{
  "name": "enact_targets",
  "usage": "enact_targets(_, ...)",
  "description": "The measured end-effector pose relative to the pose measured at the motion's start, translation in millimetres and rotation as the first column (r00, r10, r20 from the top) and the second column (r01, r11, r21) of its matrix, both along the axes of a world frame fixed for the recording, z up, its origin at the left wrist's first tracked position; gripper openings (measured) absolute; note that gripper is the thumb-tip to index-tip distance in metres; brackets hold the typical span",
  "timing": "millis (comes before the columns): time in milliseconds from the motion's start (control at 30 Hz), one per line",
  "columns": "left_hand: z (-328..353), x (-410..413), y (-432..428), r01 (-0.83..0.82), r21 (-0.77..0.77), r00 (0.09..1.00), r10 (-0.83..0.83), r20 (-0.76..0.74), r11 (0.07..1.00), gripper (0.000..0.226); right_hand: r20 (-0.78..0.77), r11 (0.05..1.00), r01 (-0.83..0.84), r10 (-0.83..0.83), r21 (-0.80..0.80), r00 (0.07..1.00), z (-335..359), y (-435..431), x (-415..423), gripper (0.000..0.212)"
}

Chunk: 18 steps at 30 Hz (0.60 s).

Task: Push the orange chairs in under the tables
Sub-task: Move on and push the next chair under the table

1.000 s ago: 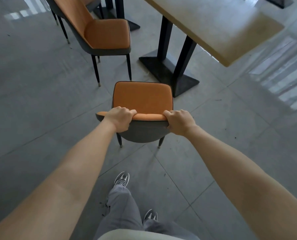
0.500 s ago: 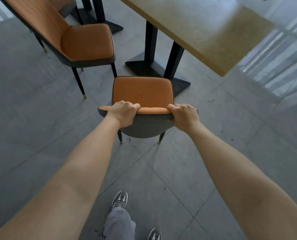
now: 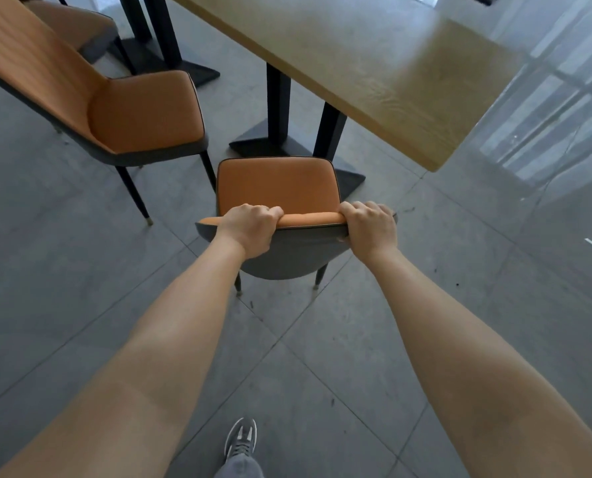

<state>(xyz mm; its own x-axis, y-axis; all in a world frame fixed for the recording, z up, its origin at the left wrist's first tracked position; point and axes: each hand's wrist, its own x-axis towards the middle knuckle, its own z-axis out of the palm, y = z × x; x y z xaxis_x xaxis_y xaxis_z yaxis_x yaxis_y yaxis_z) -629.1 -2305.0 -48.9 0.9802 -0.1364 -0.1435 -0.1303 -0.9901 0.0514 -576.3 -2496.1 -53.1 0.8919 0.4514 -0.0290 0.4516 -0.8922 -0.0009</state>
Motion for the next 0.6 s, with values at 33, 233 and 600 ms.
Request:
enact_targets(33, -0.8, -0.6, -0.6, -0.009, 0.002, 1.000, 0.009, 0.006, 1.000, 0.023, -0.011, 1.000, 0.023, -0.023, 0.003, 1.000, -1.0, 1.0, -0.9, 0.020)
enact_targets(233, -3.1, -3.3, -5.0, -0.086, 0.074, 0.996, 0.086, -0.002, 0.994, 0.050, -0.126, 0.996, 0.093, -0.092, 0.002, 0.988, 2.2, 3.9, -18.1, 0.043)
enact_targets(600, 33.0, -67.9, 3.6, -0.253, -0.026, 0.967, 0.253, 0.001, 0.967, 0.066, -0.281, 0.995, 0.092, -0.081, 0.024, 0.956, 56.6, 10.3, -69.2, 0.073)
